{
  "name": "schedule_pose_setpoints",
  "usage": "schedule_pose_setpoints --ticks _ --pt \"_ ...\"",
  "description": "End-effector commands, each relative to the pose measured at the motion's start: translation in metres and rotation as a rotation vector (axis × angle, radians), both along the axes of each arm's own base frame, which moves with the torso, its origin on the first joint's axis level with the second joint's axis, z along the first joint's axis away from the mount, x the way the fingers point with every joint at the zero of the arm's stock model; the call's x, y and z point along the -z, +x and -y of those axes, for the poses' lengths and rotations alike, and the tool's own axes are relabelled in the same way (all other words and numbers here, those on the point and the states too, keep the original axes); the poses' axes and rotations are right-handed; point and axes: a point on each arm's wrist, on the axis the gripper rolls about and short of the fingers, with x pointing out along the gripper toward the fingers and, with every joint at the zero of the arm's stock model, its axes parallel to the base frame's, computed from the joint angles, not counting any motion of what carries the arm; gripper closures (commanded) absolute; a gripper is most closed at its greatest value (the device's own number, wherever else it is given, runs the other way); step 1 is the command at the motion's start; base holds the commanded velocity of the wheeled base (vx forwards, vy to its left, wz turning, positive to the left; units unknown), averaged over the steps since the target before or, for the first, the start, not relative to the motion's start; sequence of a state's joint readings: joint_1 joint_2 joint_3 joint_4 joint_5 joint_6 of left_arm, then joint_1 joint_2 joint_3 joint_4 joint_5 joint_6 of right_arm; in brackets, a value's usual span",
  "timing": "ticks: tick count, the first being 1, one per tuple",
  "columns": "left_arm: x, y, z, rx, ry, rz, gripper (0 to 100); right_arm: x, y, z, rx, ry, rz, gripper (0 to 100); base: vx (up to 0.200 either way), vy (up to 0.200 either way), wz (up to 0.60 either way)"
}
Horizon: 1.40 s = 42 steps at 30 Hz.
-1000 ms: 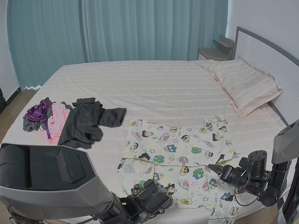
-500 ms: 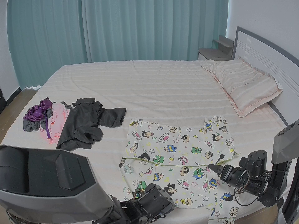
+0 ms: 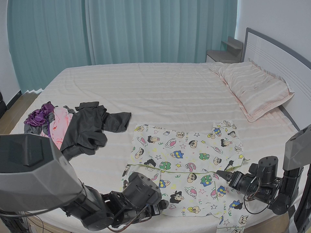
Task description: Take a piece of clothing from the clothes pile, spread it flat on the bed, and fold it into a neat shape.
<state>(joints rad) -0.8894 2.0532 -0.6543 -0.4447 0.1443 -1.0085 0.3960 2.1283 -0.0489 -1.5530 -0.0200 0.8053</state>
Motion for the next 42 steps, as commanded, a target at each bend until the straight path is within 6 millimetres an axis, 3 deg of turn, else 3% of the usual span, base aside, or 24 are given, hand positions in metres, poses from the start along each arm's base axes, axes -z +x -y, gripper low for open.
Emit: schedule_pose_setpoints --ticks 1,6,11,14,21,28,42 --pt "-0.019 0.001 -0.013 0.004 -0.039 0.025 0 -0.001 0.0 0.0 0.0 0.003 0.007 0 0.0 0.0 0.0" --pt "-0.026 -0.005 -0.027 0.108 -0.018 0.048 0 -0.001 0.0 0.0 0.002 0.002 0.006 0 0.0 0.0 0.0" --pt "-0.043 0.003 -0.033 0.125 -0.103 0.085 0 -0.001 -0.003 0.0 -0.001 -0.003 0.001 0 0.0 0.0 0.0" --pt "-0.048 0.008 -0.038 0.12 -0.144 0.089 0 -0.005 -0.005 0.003 0.009 -0.002 0.014 0 0.0 0.0 0.0" --pt "-0.068 -0.011 -0.054 0.075 -0.172 0.143 0 -0.015 -0.014 0.0 0.009 -0.009 0.051 0 0.0 0.0 0.0" --pt "-0.09 -0.012 -0.069 -0.012 -0.188 0.245 0 -0.027 -0.017 -0.001 0.016 -0.044 0.117 0 0.0 0.0 0.0" --pt "-0.093 -0.007 -0.07 -0.071 -0.156 0.29 0 -0.031 -0.018 0.0 0.056 -0.065 0.143 0 0.0 0.0 0.0"
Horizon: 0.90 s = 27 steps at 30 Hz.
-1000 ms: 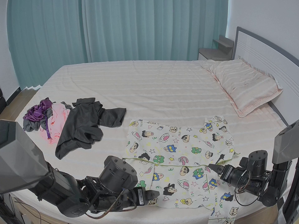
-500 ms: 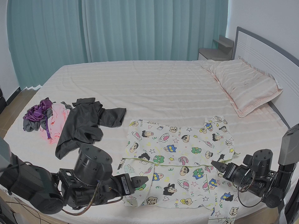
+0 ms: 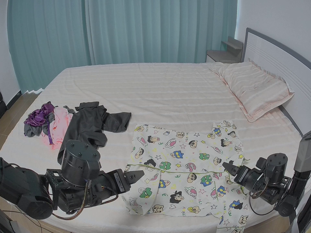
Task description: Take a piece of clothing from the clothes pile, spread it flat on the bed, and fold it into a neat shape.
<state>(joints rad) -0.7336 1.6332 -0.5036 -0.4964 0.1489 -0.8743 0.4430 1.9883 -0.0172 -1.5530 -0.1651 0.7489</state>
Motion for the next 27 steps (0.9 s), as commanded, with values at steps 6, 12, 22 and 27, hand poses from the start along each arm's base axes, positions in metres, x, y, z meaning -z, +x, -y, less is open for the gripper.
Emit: schedule_pose_setpoints --ticks 6,12,22,27 --pt "-0.002 0.008 0.001 -0.033 -0.003 0.011 0 -0.002 -0.005 0.001 0.008 -0.006 0.004 0 0.0 0.0 0.0" --pt "0.013 0.036 0.012 -0.067 0.029 -0.024 0 0.0 -0.005 0.001 0.008 -0.011 -0.007 0 0.0 0.0 0.0" --pt "0.09 0.069 0.034 -0.074 0.171 -0.196 0 0.003 -0.005 0.0 0.009 -0.016 -0.018 0 0.0 0.0 0.0" --pt "0.108 0.068 0.036 -0.073 0.206 -0.234 0 0.005 -0.004 0.0 0.009 -0.019 -0.03 0 0.0 0.0 0.0"
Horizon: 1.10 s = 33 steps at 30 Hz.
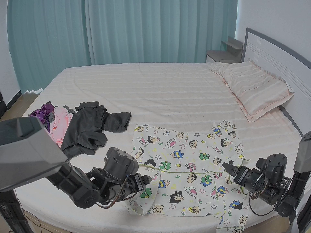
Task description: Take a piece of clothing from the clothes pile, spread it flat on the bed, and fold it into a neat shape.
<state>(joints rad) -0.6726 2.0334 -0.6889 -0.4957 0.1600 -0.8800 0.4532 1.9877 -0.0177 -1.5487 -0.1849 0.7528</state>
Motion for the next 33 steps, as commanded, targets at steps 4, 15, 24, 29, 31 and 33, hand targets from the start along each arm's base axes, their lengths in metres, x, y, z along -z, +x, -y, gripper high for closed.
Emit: schedule_pose_setpoints --ticks 4,15,24,29,31,33 --pt "0.041 0.004 0.005 -0.001 0.077 -0.092 0 0.005 -0.003 0.002 0.0 -0.014 -0.03 0 0.0 0.0 0.0" --pt "0.055 0.01 0.009 0.067 0.102 -0.045 0 0.005 -0.003 0.002 0.0 -0.013 -0.028 0 0.0 0.0 0.0" --pt "0.057 0.017 0.002 0.196 0.131 -0.018 0 0.005 -0.003 0.002 0.004 -0.012 -0.028 0 0.0 0.0 0.0" --pt "0.064 0.019 0.004 0.22 0.147 -0.005 0 0.005 -0.003 0.002 0.004 -0.012 -0.029 0 0.0 0.0 0.0" --pt "0.066 0.019 0.006 0.226 0.144 0.001 0 0.005 -0.003 0.002 0.004 -0.012 -0.029 0 0.0 0.0 0.0" --pt "0.068 0.02 0.008 0.226 0.143 0.006 0 0.004 -0.003 0.002 0.004 -0.011 -0.027 0 0.0 0.0 0.0"
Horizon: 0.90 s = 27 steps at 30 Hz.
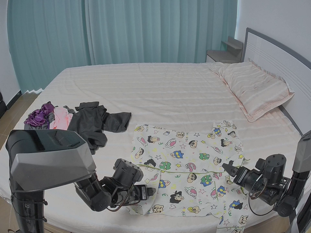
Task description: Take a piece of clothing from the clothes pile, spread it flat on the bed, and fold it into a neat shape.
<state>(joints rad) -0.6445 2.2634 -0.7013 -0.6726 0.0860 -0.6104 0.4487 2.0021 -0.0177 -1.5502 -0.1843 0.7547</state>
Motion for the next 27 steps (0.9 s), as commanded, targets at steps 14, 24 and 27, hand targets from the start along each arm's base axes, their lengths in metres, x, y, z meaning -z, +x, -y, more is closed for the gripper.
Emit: schedule_pose_setpoints --ticks 14,24,27 --pt "0.0096 0.0061 0.0035 -0.014 -0.001 0.011 100 0.0011 -0.004 0.0014 -0.002 -0.007 -0.014 0 0.0 0.0 0.0" --pt "0.0041 0.0108 0.0018 -0.04 -0.011 0.057 100 0.0011 -0.004 0.0014 -0.002 -0.007 -0.014 0 0.0 0.0 0.0" --pt "0.0025 0.011 0.0019 -0.04 -0.031 0.079 100 0.0005 -0.0041 0.0014 -0.002 -0.005 -0.011 0 0.0 0.0 0.0"
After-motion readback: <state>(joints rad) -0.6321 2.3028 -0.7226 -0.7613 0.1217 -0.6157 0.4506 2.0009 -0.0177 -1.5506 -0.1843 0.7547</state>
